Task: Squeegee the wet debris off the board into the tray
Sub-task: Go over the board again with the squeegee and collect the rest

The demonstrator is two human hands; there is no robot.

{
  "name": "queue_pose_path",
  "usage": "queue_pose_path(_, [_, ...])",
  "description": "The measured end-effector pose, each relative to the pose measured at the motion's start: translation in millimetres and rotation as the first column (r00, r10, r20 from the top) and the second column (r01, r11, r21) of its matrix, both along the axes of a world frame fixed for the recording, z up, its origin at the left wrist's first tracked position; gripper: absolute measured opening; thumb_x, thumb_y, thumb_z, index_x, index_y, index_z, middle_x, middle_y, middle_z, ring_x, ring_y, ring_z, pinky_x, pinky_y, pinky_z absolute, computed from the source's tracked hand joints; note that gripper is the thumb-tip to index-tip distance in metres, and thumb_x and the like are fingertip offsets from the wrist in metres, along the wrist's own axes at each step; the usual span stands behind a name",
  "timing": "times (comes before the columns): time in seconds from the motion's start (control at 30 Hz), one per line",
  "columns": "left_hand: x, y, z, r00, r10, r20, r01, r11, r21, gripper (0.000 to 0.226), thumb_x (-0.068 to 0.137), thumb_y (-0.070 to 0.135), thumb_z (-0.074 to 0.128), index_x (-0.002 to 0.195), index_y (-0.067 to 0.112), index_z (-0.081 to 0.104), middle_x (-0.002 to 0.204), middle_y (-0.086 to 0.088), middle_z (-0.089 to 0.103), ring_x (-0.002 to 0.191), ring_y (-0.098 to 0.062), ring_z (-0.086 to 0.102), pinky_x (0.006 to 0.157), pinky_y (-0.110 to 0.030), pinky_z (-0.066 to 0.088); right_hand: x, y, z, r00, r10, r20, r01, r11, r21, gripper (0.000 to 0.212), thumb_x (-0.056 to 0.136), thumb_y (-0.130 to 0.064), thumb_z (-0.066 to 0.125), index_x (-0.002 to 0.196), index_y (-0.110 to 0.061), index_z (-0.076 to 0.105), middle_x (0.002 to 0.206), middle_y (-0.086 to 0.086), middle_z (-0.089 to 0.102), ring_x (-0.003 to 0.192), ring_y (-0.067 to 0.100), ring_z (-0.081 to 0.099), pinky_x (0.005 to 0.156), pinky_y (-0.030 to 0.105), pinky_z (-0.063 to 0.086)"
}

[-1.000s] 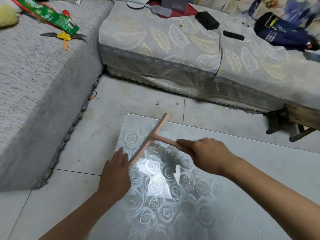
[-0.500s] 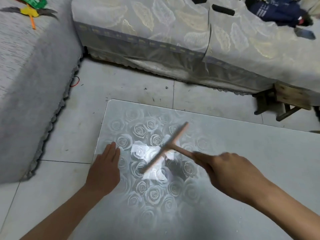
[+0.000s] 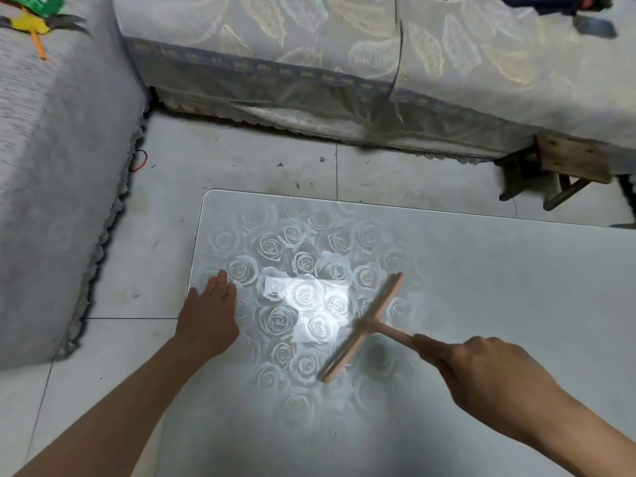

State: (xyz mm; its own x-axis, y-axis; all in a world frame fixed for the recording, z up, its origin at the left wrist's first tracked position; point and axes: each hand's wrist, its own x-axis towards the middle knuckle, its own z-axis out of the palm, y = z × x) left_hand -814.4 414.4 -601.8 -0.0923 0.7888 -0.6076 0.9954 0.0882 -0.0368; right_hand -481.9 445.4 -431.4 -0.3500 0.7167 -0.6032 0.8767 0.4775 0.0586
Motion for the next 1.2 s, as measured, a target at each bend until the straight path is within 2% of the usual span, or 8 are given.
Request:
queue_pose_path(0.27, [8, 0, 4, 0.995, 0.095, 0.025, -0.097, 0.993, 0.069, 0.061, 0.090, 0.015, 0.038, 0.148, 0.005, 0.023, 0.160, -0.011, 0.006, 0.147, -0.023, 0.009, 0.116, -0.045, 0.015, -42, 0, -30, 0.995, 0.059, -0.085, -0.057, 0.998, 0.021, 0.050, 0.094, -0.018, 0.036, 0.138, -0.041, 0.029, 0.069, 0.001, 0.044, 0.068, 0.031, 0.048, 0.055, 0.031, 0.032])
queue_pose_path(0.5, [35, -44, 12, 0.982, -0.001, 0.191, -0.064, 0.941, 0.334, 0.060, 0.070, 0.011, 0.028, 0.114, -0.013, 0.061, 0.128, -0.032, 0.054, 0.117, -0.047, 0.054, 0.090, -0.063, 0.043, 44, -39, 6, 0.995, -0.087, 0.051, 0.087, 0.996, -0.004, 0.047, 0.100, -0.032, 0.024, 0.139, -0.053, 0.010, 0.073, -0.002, 0.044, 0.074, 0.025, 0.054, 0.061, 0.033, 0.037])
queue_pose_path(0.6, [60, -61, 18, 0.982, -0.058, 0.182, -0.004, 0.947, 0.322, 0.061, 0.066, 0.015, 0.026, 0.101, -0.011, 0.068, 0.108, -0.029, 0.066, 0.098, -0.043, 0.066, 0.078, -0.058, 0.052, 22, -43, 3, 0.997, -0.010, -0.081, 0.012, 1.000, 0.021, 0.067, 0.095, -0.025, 0.034, 0.136, -0.059, -0.006, 0.061, -0.001, 0.034, 0.063, 0.028, 0.041, 0.056, 0.035, 0.032])
queue_pose_path(0.77, [94, -89, 28, 0.979, -0.075, 0.192, 0.020, 0.961, 0.276, 0.055, 0.065, 0.018, 0.029, 0.092, -0.006, 0.071, 0.093, -0.022, 0.070, 0.083, -0.034, 0.070, 0.072, -0.046, 0.056, -30, -39, -26, 0.976, 0.147, -0.160, -0.147, 0.989, 0.011, 0.057, 0.090, -0.012, 0.037, 0.141, -0.038, 0.029, 0.060, 0.001, 0.029, 0.049, 0.023, 0.028, 0.045, 0.028, 0.017])
queue_pose_path(0.93, [114, -108, 39, 0.989, -0.013, 0.149, -0.019, 0.978, 0.209, 0.036, 0.057, -0.001, 0.058, 0.090, -0.007, 0.072, 0.093, -0.022, 0.070, 0.083, -0.034, 0.071, 0.069, -0.047, 0.056, 44, -66, -24, 0.996, 0.022, -0.090, -0.031, 0.995, -0.093, 0.054, 0.092, -0.017, 0.036, 0.138, -0.044, 0.025, 0.065, -0.001, 0.031, 0.070, 0.032, 0.047, 0.057, 0.032, 0.031])
queue_pose_path(1.03, [130, -124, 38, 0.982, 0.058, 0.180, -0.086, 0.985, 0.151, 0.055, 0.047, -0.010, 0.078, 0.102, -0.010, 0.069, 0.106, -0.026, 0.067, 0.097, -0.040, 0.067, 0.079, -0.055, 0.053, 87, -73, -3, 0.999, -0.026, -0.038, 0.023, 0.996, -0.082, 0.052, 0.095, -0.020, 0.034, 0.139, -0.046, 0.024, 0.071, 0.000, 0.046, 0.078, 0.031, 0.057, 0.060, 0.032, 0.033])
queue_pose_path(1.13, [146, -134, 37, 0.976, 0.106, 0.189, -0.124, 0.989, 0.086, 0.054, 0.082, 0.004, 0.053, 0.136, 0.003, 0.048, 0.142, -0.014, 0.045, 0.133, -0.028, 0.043, 0.107, -0.042, 0.033, 87, -81, 2, 0.992, 0.036, -0.122, -0.040, 0.999, -0.032, 0.062, 0.091, -0.016, 0.036, 0.139, -0.050, 0.015, 0.084, 0.005, 0.061, 0.084, 0.031, 0.061, 0.060, 0.033, 0.031])
queue_pose_path(1.2, [158, -137, 35, 0.950, 0.198, 0.244, -0.223, 0.971, 0.082, 0.047, 0.085, 0.008, 0.044, 0.132, 0.006, 0.048, 0.137, -0.010, 0.048, 0.128, -0.027, 0.045, 0.100, -0.038, 0.038, 65, -82, -6, 0.965, 0.079, -0.250, -0.088, 0.996, -0.025, 0.069, 0.086, -0.011, 0.039, 0.141, -0.048, 0.019, 0.076, 0.007, 0.055, 0.080, 0.034, 0.060, 0.058, 0.033, 0.029])
